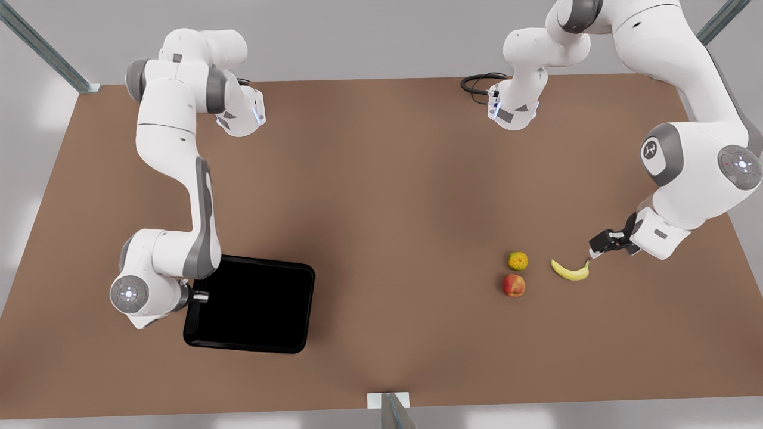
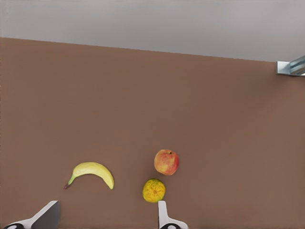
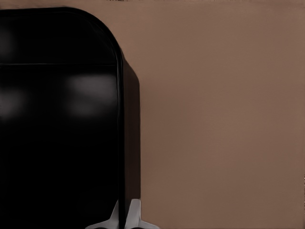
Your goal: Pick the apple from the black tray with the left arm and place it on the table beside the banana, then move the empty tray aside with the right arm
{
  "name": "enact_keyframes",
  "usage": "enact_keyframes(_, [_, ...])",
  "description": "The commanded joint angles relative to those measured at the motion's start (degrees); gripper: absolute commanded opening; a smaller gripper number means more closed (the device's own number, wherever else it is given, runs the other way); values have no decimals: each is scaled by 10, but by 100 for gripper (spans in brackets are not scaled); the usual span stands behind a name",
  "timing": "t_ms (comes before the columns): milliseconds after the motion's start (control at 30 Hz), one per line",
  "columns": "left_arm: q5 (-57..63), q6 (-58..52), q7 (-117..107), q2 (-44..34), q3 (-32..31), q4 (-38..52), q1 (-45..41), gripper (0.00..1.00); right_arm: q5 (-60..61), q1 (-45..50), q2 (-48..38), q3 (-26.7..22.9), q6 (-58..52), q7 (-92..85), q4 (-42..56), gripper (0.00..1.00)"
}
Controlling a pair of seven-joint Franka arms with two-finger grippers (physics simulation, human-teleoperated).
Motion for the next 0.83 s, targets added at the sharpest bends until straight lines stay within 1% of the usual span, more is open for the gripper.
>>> enact_keyframes(0, [9, 0, -2, 0, 0, 1, 0, 100, -3, -8, 12, 0, 44, -345, 0, 16])
enact_keyframes(100, [10, 0, -3, 0, 0, 3, 0, 100, -3, -9, 37, 0, 88, -344, 0, 17])
enact_keyframes(233, [11, 0, -3, 1, 0, 3, -1, 100, 10, -12, 54, 0, 106, -344, 0, 17])
enact_keyframes(267, [11, 0, -3, 1, 0, 3, -1, 100, 10, -12, 55, 0, 107, -344, 0, 18])
enact_keyframes(300, [11, 0, -3, 1, 0, 3, -1, 100, 10, -12, 56, 0, 114, -345, 0, 24])
enact_keyframes(333, [11, 0, -3, 1, -1, 3, -1, 100, 9, -12, 57, 0, 117, -347, 0, 42])
enact_keyframes(367, [11, 0, -3, 1, -1, 3, -1, 100, 9, -12, 58, 1, 149, -359, 0, 77])
enact_keyframes(400, [11, 0, -3, 1, -1, 3, -1, 100, 10, -11, 56, 1, 151, -353, 0, 91])
enact_keyframes(433, [11, 0, -3, 1, -1, 3, -1, 100, 10, -9, 49, -1, 150, -353, 0, 100])
enact_keyframes(467, [11, 0, -3, 1, -1, 3, -1, 100, 12, -1, 24, 1, 141, -352, 0, 100])
enact_keyframes(567, [11, 0, -3, 1, -1, 3, -1, 100, 10, 25, -103, 13, 5, -340, 0, 100])
enact_keyframes(600, [11, 0, -2, 1, -1, 3, -1, 100, 0, 37, -144, 32, -40, -292, 1, 100])
enact_keyframes(633, [11, 0, -3, 1, -1, 3, -1, 100, -10, 25, -177, 82, -51, -289, 1, 100])
enact_keyframes(667, [11, 0, -3, 1, -1, 3, -1, 100, -69, 8, -212, 147, -64, -253, 0, 100])
enact_keyframes(700, [11, 0, -3, 1, -1, 3, -1, 100, -102, -32, -220, 210, -116, -208, 0, 100])
enact_keyframes(767, [11, 0, -3, 1, -1, 3, -2, 100, -101, -46, -222, 208, -121, -201, 0, 99])
enact_keyframes(800, [11, 0, -3, 1, -1, 3, -2, 100, -101, -72, -221, 212, -121, -202, 0, 100])
